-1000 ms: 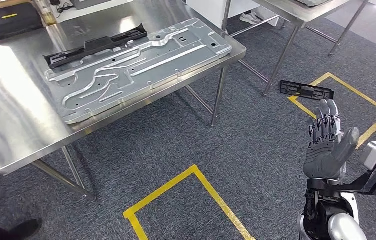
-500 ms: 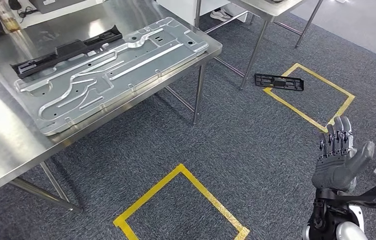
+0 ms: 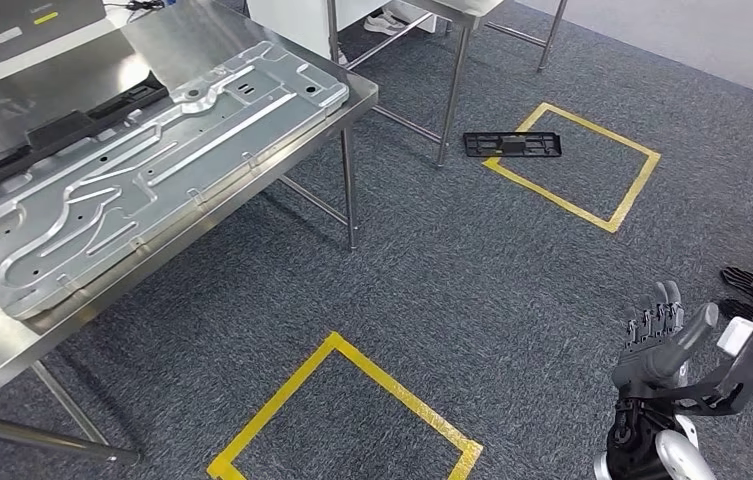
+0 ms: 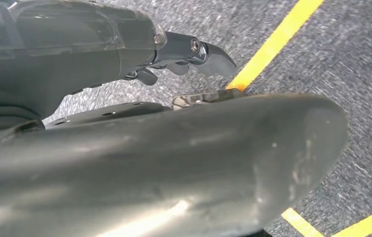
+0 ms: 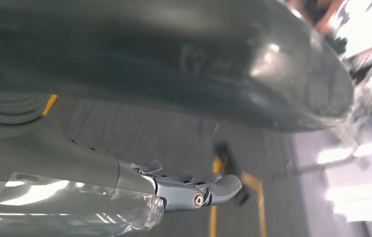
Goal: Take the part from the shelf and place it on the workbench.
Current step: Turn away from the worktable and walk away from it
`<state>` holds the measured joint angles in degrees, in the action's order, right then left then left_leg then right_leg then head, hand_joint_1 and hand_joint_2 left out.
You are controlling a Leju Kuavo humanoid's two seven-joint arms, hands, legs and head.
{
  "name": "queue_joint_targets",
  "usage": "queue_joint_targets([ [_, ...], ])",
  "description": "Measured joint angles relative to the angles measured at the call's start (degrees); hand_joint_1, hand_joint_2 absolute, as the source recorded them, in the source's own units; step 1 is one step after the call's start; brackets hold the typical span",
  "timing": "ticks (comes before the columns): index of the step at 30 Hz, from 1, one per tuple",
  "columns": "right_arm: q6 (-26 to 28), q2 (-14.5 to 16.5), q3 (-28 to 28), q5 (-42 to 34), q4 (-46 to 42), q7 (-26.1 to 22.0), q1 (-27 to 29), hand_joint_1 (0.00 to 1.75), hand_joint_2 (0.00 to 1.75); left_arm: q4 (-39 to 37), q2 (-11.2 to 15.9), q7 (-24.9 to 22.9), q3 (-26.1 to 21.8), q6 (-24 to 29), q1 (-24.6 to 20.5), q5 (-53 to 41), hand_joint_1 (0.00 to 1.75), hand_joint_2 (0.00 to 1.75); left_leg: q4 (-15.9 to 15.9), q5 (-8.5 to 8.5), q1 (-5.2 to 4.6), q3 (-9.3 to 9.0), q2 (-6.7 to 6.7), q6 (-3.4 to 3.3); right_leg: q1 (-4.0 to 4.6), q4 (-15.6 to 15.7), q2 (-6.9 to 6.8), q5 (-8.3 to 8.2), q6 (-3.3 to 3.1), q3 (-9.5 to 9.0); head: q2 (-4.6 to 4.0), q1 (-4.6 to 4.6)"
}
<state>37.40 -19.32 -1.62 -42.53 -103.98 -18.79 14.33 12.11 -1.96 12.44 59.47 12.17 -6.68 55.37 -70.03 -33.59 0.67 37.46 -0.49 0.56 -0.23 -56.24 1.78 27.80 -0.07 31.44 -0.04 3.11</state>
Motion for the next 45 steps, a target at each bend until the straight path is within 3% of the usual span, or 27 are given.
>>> queue_joint_targets([
  [2,-0.47,0.68,-1.03,0.3,3.66,-0.47,-0.04,0.0,0.0,0.0,0.04,-0.01,0.0,-0.01,-0.02,-0.11,0.0,0.0,7.35,3.61,0.07,-3.17,-1.9,-0.48,-0.01,-0.54,0.97,0.41,0.38,0.04,0.0,-0.21],
  [4,-1.03,1.17,-1.83,0.16,6.8,-1.09,-0.02,0.0,0.0,0.0,0.09,-0.02,0.0,-0.02,-0.03,-0.18,0.0,0.0,10.83,4.43,0.03,-4.79,-3.41,-0.87,-0.18,-0.95,1.85,0.67,1.01,0.35,0.0,-0.25],
  [6,-1.19,1.48,-2.48,0.09,9.1,-1.26,-0.04,0.0,0.0,0.01,0.15,-0.03,0.0,-0.01,-0.05,-0.21,0.0,0.0,11.15,4.36,-0.13,-5.0,-2.85,-1.26,-0.46,-0.89,2.78,0.63,1.71,0.57,0.0,-0.25],
  [8,-1.11,1.72,-3.15,0.05,11.08,-1.34,-0.14,0.0,0.0,0.02,0.21,-0.03,0.0,0.0,-0.11,-0.23,0.0,0.0,11.65,4.52,0.02,-5.37,-1.83,-1.84,-0.5,-1.93,2.16,1.4,2.34,1.04,0.0,0.04],
  [11,-0.87,2.01,-3.68,-0.29,13.35,-1.36,-0.47,0.0,0.0,0.02,0.19,-0.03,0.0,-0.01,-0.09,-0.28,0.0,0.0,11.98,4.43,0.12,-5.71,-0.05,-2.37,-0.61,-11.02,-0.77,5.96,3.27,5.61,0.0,1.18],
  [13,-0.67,2.37,-3.96,-1.8,15.28,-1.01,-0.48,0.0,0.0,0.01,0.23,-0.04,0.0,-0.04,-0.03,-0.38,0.0,0.0,11.97,4.24,0.05,-5.77,1.0,-2.37,-0.83,-16.45,-1.41,7.43,3.68,8.54,0.0,1.6],
  [14,-1.03,2.61,-4.3,-3.31,16.97,-0.85,-0.6,0.0,0.0,0.01,0.23,-0.06,0.0,-0.06,-0.03,-0.49,0.0,0.0,11.97,4.14,0.03,-5.83,1.41,-2.29,-0.91,-16.21,-1.56,6.49,3.73,8.54,0.0,1.76],
  [15,-1.96,2.87,-4.79,-5.18,19.27,-0.83,-0.95,0.0,0.0,0.01,0.22,-0.11,0.0,-0.1,-0.04,-0.64,0.0,0.0,11.97,4.02,-0.01,-5.95,1.76,-2.18,-0.95,-13.61,-1.76,4.56,3.67,7.33,0.0,1.96],
  [16,-3.61,3.15,-5.4,-7.23,22.42,-1.02,-1.67,0.0,0.0,0.02,0.16,-0.17,0.0,-0.15,-0.05,-0.8,0.0,0.0,11.98,3.9,-0.04,-6.1,2.08,-2.06,-0.93,-9.47,-2.2,2.31,3.49,5.35,0.0,2.17],
  [18,-7.29,3.74,-6.54,-10.68,30.74,-1.46,-4.24,0.0,0.0,0.04,0.0,-0.31,0.0,-0.29,-0.14,-1.01,0.0,0.0,12.03,3.7,-0.23,-6.34,2.67,-1.66,-0.57,-2.46,-3.28,-0.16,2.76,2.0,0.0,2.43],
  [20,-8.28,4.54,-7.18,-12.05,40.29,-0.87,-7.48,0.0,0.0,0.06,-0.13,-0.42,0.0,-0.43,-0.23,-1.04,0.0,0.0,12.15,3.58,-0.25,-6.53,3.22,-1.1,-0.09,-0.62,-3.44,-0.1,2.01,1.24,0.0,2.37],
  [22,-5.95,5.65,-7.33,-11.93,49.31,1.81,-10.41,0.0,0.0,0.08,-0.25,-0.59,0.0,-0.53,-0.34,-1.03,0.0,0.0,12.17,3.29,-0.04,-6.83,3.41,-0.4,0.03,-0.25,-2.65,-0.32,1.35,1.08,0.0,2.39],
  [24,-2.9,7.28,-7.29,-10.98,56.92,6.25,-12.64,0.0,0.0,0.11,-0.31,-0.81,0.0,-0.64,-0.48,-0.99,0.0,0.0,9.93,1.57,0.12,-6.02,1.85,0.09,-0.13,0.37,-1.98,-0.67,0.65,0.66,0.0,2.17],
  [26,-1.43,9.17,-6.88,-9.3,62.63,10.55,-14.12,0.0,0.0,0.11,-0.3,-1.06,0.0,-0.73,-0.47,-0.95,0.0,0.0,3.36,-1.87,0.13,-2.86,0.27,0.21,-0.2,0.59,-1.22,-0.8,0.23,0.48,0.0,1.43],
  [27,-1.32,10.06,-6.43,-8.23,65.09,12.29,-14.73,0.0,0.0,0.11,-0.26,-1.21,0.01,-0.75,-0.41,-0.95,0.0,0.0,-0.49,-3.33,0.07,-0.87,0.16,0.23,-0.14,0.54,-0.66,-0.76,0.1,0.49,0.0,1.03],
  [29,-1.43,11.56,-5.19,-6.08,69.92,14.86,-15.78,0.0,0.0,0.09,-0.19,-1.47,0.02,-0.79,-0.33,-1.01,0.0,0.0,-3.87,-3.22,-0.1,1.35,0.16,0.2,-0.05,0.32,0.7,-0.57,-0.05,0.42,0.0,0.43],
  [31,-1.78,12.44,-4.03,-4.45,73.74,15.95,-16.4,0.0,0.0,0.09,-0.14,-1.72,0.04,-0.84,-0.41,-1.14,0.0,0.0,1.13,0.96,-0.17,-0.34,-0.9,-0.08,-0.07,-0.08,2.17,-0.26,0.02,0.31,0.0,0.04],
  [33,-2.14,12.85,-2.84,-2.98,76.55,16.29,-17.04,0.0,0.0,0.09,-0.09,-2.01,0.06,-0.87,-0.53,-1.26,0.0,0.0,8.1,4.28,0.17,-3.23,-4.83,-0.54,-0.14,-0.74,3.63,0.2,0.45,0.53,0.0,-0.14],
  [34,-2.25,12.94,-2.21,-2.29,77.74,16.41,-17.42,0.0,0.0,0.1,-0.07,-2.16,0.08,-0.87,-0.59,-1.31,0.0,0.0,10.1,4.87,0.28,-4.09,-6.33,-0.69,-0.27,-1.0,4.41,0.34,0.76,0.77,0.0,-0.13],
  [35,-2.35,13.02,-1.59,-1.73,78.85,16.5,-17.77,0.0,0.0,0.1,-0.05,-2.31,0.1,-0.86,-0.62,-1.36,0.0,0.0,10.8,4.73,0.3,-4.44,-6.94,-0.85,-0.43,-1.13,5.25,0.38,1.15,1.04,0.0,-0.13],
  [37,-2.45,13.1,-0.49,-1.03,80.79,16.65,-18.15,0.0,0.0,0.1,-0.06,-2.48,0.15,-0.84,-0.71,-1.48,0.0,0.0,11.16,4.66,0.19,-4.82,-5.19,-1.18,-0.76,-1.05,6.82,0.29,1.85,1.34,0.0,-0.15],
  [38,-2.47,13.16,0.0,-0.81,81.6,16.7,-18.21,0.0,0.0,0.1,-0.05,-2.52,0.17,-0.83,-0.75,-1.54,0.0,0.0,11.43,4.67,0.22,-5.14,-4.14,-1.43,-0.71,-1.47,6.14,0.57,2.15,1.54,0.0,-0.04],
  [40,-2.5,13.11,0.94,-0.29,82.99,16.74,-18.64,0.0,0.0,0.11,-0.14,-2.72,0.21,-0.8,-0.78,-1.81,0.0,0.0,11.95,4.62,0.32,-5.77,-1.75,-1.92,-0.49,-5.37,2.54,2.75,2.74,3.43,0.0,0.74],
  [41,-2.58,13.16,1.47,0.03,83.57,16.74,-18.96,0.0,0.0,0.1,-0.15,-2.96,0.25,-0.77,-0.71,-1.98,0.0,0.0,12.02,4.46,0.19,-6.0,-0.48,-2.06,-0.39,-8.89,0.37,4.48,3.05,5.25,0.0,1.23],
  [42,-2.67,13.21,2.03,0.34,84.06,16.75,-19.24,0.0,0.0,0.1,-0.16,-3.23,0.28,-0.73,-0.63,-2.15,0.0,0.0,12.01,4.28,0.1,-6.11,0.78,-2.14,-0.44,-12.66,-0.77,6.06,3.33,7.29,0.0,1.55],
  [44,-2.8,13.46,3.15,0.81,84.93,16.8,-19.18,0.0,0.0,0.08,-0.13,-3.72,0.37,-0.56,-0.55,-2.37,0.0,0.0,11.99,3.89,-0.03,-6.35,2.94,-2.13,-0.63,-16.66,-1.57,6.73,3.58,9.44,0.0,1.79],
  [45,-2.81,13.55,3.71,0.96,85.38,16.85,-18.98,0.0,0.0,0.07,-0.11,-3.88,0.46,-0.44,-0.6,-2.44,0.0,0.0,11.99,3.7,-0.08,-6.52,3.78,-2.07,-0.7,-15.62,-1.76,5.47,3.55,8.92,0.0,1.91],
])
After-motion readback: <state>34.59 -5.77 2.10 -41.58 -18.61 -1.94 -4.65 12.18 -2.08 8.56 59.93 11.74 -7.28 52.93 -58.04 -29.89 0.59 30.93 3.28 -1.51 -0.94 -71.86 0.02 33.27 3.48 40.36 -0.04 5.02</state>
